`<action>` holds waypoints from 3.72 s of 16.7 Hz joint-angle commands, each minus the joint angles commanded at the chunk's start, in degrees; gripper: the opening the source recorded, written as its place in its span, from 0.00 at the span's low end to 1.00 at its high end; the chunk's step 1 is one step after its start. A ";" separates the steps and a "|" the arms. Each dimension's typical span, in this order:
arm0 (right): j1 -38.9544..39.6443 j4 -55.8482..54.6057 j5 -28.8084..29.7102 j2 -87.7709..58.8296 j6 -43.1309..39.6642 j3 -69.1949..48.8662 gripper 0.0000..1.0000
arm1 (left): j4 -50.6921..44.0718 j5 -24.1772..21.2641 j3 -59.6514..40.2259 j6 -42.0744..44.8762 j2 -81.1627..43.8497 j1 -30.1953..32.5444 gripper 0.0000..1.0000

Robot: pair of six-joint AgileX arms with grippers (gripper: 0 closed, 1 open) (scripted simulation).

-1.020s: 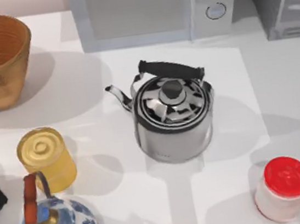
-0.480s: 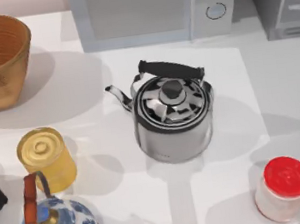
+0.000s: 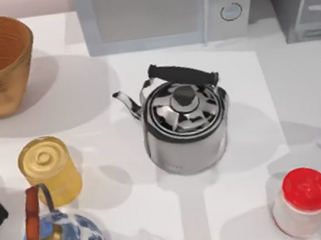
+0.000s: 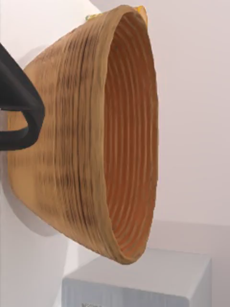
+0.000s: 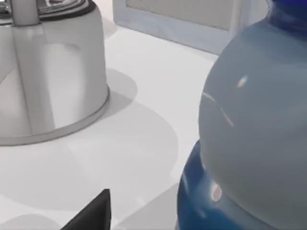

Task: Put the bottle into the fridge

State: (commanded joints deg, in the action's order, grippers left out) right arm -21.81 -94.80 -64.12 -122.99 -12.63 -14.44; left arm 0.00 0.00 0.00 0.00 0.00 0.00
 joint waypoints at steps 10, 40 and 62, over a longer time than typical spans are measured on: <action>0.00 0.00 0.00 0.00 0.00 0.00 0.40 | 0.00 0.00 0.00 0.00 0.00 0.00 1.00; -13.84 53.74 -9.93 16.04 -22.39 -13.24 0.01 | 0.00 0.00 0.00 0.00 0.00 0.00 1.00; -12.35 86.45 -10.62 34.39 -35.96 -9.73 0.01 | 0.00 0.00 0.00 0.00 0.00 0.00 1.00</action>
State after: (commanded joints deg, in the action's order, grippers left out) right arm -34.16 -8.35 -74.74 -88.61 -48.60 -24.17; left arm 0.00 0.00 0.00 0.00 0.00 0.00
